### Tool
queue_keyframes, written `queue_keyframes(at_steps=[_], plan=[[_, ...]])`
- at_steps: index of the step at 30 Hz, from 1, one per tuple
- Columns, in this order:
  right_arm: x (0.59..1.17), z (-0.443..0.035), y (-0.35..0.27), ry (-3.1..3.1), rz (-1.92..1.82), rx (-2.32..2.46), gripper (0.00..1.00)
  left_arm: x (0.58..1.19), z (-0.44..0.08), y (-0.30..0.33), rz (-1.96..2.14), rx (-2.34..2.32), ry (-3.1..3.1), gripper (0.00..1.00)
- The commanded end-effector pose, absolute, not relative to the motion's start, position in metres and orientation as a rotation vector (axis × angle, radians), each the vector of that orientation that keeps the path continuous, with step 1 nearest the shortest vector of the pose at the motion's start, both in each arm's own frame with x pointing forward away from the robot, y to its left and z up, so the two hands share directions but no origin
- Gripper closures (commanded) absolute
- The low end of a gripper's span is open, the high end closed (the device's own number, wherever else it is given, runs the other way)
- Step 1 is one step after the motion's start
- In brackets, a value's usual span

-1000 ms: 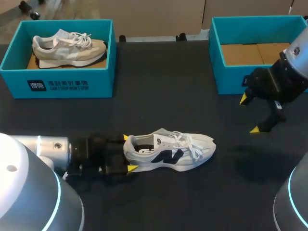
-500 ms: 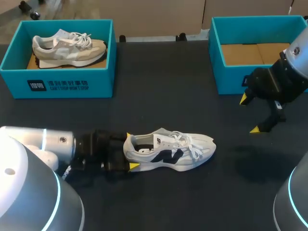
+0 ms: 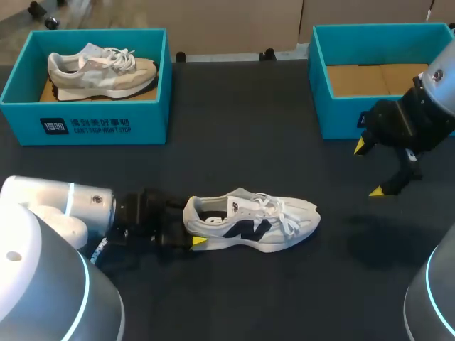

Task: Take the shoe out of the shoebox, open the shoe tongue, remove and reinsert the insole, then place the shoe into the shoebox

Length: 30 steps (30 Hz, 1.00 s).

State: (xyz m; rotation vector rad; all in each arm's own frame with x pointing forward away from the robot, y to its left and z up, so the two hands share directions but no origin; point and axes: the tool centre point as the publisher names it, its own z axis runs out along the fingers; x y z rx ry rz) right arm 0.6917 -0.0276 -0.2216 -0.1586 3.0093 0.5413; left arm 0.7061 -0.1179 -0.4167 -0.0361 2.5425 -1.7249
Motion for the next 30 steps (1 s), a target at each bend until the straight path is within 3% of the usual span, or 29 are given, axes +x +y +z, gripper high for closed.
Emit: queue_keyframes(at_steps=[1, 30], plan=[[0.6925, -0.2228, -0.0268, 3.011, 0.539, -0.159, 0.0, 0.7117, -0.4175, -0.1197, -1.729, -0.02, 2.555, 1.0], [0.6905, -0.2255, -0.018, 3.004, 0.544, -0.011, 0.0, 0.7087, -0.4162, -0.1215, -1.749, -0.008, 2.569, 1.0]])
